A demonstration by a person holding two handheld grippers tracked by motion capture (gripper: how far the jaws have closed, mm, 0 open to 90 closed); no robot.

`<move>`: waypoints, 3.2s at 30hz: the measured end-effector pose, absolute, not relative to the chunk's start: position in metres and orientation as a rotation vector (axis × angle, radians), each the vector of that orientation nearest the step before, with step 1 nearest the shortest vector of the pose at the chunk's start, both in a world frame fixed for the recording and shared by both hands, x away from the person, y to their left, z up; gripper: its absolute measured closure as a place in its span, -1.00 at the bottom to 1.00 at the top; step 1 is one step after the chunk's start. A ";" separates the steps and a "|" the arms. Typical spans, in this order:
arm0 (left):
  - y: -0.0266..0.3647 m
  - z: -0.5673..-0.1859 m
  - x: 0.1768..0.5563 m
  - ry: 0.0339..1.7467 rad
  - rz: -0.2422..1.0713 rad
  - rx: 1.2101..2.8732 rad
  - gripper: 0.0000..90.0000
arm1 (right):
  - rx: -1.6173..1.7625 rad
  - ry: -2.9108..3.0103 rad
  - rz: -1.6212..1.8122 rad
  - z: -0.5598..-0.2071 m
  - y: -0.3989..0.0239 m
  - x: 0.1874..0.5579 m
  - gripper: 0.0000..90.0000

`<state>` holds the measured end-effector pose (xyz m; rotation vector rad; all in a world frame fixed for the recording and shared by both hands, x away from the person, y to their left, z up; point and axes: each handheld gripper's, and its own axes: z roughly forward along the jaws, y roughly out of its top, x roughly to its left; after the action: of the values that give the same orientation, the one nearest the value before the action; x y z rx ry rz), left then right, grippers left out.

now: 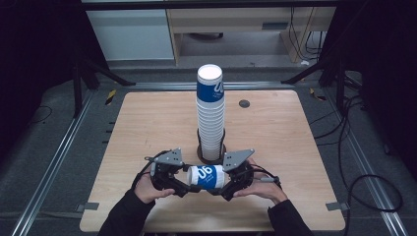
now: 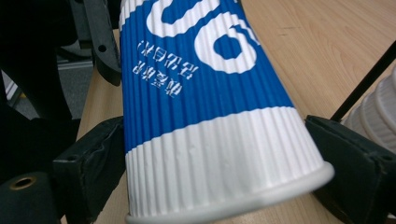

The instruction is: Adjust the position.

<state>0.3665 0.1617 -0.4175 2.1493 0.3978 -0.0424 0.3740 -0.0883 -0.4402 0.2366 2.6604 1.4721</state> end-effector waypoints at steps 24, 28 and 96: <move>0.187 -0.405 0.370 0.416 0.010 1.935 -0.41 | 0.376 2.568 1.691 -0.430 -0.119 0.382 -0.84; 0.181 -0.405 0.366 0.388 0.003 1.935 -0.41 | 0.365 2.577 1.709 -0.430 -0.117 0.381 -0.84; 0.171 -0.404 0.361 0.342 -0.003 1.997 -0.39 | 0.272 2.610 1.779 -0.430 -0.113 0.377 -0.64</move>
<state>0.3609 0.1705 -0.4045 1.9972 0.3424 -0.0031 0.3766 -0.1130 -0.4301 0.2715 2.6098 1.7791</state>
